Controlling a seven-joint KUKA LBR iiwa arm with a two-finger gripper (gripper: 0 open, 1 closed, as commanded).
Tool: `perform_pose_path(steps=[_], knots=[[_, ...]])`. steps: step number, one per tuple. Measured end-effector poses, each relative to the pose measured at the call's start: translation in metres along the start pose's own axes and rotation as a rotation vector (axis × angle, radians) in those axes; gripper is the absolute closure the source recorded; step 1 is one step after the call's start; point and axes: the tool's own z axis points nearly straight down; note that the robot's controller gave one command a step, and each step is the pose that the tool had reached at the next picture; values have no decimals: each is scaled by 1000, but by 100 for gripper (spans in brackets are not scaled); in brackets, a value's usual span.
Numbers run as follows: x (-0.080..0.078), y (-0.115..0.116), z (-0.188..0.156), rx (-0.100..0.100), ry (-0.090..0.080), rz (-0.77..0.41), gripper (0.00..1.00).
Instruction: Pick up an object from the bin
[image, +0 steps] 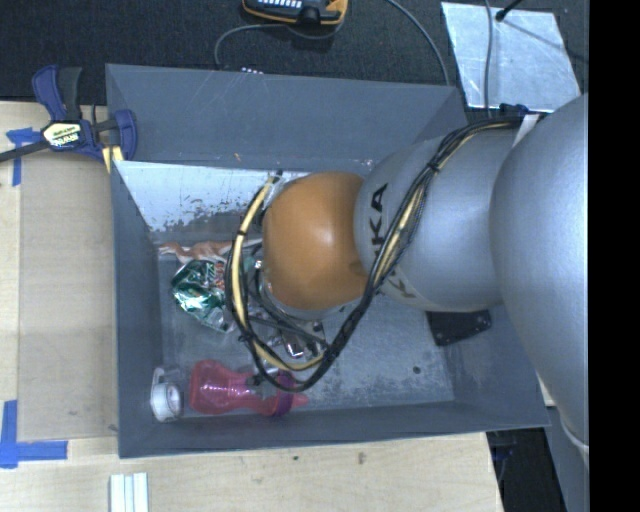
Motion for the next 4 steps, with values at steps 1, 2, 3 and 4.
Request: perform_pose_path(steps=[1, 2, 3, 4], knots=[[14, 12, 57, -6, 3, 60, 0], [22, -1, 62, 0, 1, -89, 100], [22, -1, 62, 0, 1, -90, 100], [22, -1, 60, 0, 1, -89, 100]])
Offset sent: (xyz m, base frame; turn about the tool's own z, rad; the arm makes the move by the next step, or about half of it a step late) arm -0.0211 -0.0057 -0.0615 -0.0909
